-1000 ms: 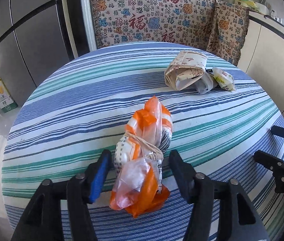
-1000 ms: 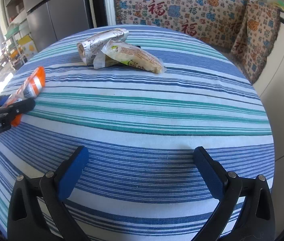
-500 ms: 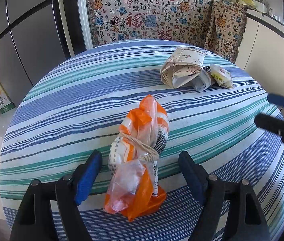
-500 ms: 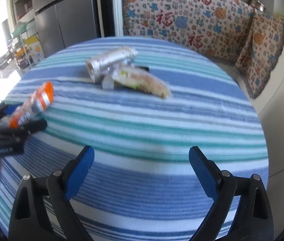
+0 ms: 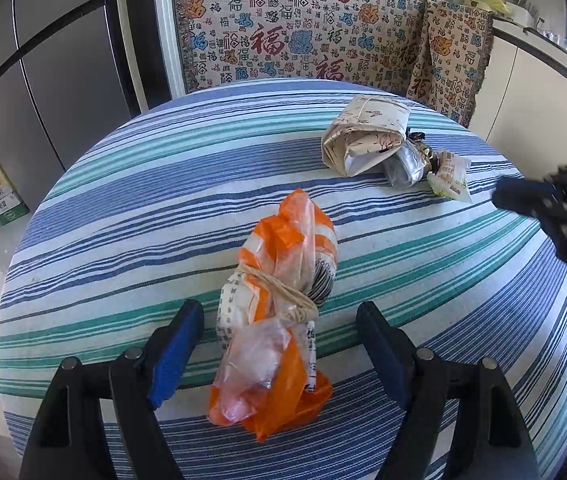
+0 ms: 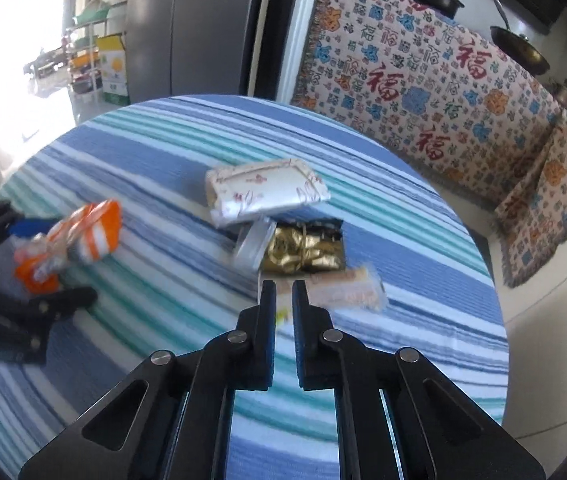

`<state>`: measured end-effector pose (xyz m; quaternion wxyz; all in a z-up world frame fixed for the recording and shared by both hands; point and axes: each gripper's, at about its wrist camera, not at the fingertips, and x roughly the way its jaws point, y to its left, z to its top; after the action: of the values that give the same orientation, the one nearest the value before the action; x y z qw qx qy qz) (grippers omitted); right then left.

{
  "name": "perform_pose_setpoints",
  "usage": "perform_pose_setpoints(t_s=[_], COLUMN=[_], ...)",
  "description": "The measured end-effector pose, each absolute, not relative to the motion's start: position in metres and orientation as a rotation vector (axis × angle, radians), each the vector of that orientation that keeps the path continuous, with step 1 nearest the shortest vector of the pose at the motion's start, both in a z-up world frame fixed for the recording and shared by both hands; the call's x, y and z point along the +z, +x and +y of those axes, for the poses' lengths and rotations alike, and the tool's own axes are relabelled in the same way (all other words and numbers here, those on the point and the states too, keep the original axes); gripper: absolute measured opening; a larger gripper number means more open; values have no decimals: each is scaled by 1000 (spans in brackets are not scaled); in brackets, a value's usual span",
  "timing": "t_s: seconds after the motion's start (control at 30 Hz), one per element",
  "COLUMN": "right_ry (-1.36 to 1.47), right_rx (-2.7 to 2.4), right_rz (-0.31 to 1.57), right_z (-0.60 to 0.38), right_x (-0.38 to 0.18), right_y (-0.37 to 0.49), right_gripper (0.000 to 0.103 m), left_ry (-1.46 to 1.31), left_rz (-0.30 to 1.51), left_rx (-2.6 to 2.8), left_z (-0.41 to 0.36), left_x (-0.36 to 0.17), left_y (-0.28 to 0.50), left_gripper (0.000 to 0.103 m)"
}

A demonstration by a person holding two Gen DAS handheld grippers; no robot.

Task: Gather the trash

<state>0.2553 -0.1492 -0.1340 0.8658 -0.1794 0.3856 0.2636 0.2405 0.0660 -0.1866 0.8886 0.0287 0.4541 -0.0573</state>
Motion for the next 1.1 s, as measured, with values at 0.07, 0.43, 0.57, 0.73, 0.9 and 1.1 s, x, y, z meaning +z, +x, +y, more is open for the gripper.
perform_pose_setpoints(t_s=[0.07,0.43,0.57,0.73,0.9,1.1], right_ry=[-407,-21,217,248,128,-164], right_rx=[577,383,370,356,354,442], right_rz=[816,961,994,1059,1075,1130], right_z=[-171,-225,-202,-175,-196,-228], right_x=[-142,-146,-143,-154,-151,-149], right_y=[231,241,278,307,287,256], right_gripper=[7,75,76,26,18,25], left_ry=[60,64,62,60,58,60], left_rz=[943,944,944,945,945,945], left_rx=[-118,-114,-113,-111,-111,-107], left_z=[66,64,64,63,63,62], left_x=[-186,-186,-186,-185,-185,-185], left_y=[241,241,241,240,240,240], left_gripper=[81,81,82,82,82,82])
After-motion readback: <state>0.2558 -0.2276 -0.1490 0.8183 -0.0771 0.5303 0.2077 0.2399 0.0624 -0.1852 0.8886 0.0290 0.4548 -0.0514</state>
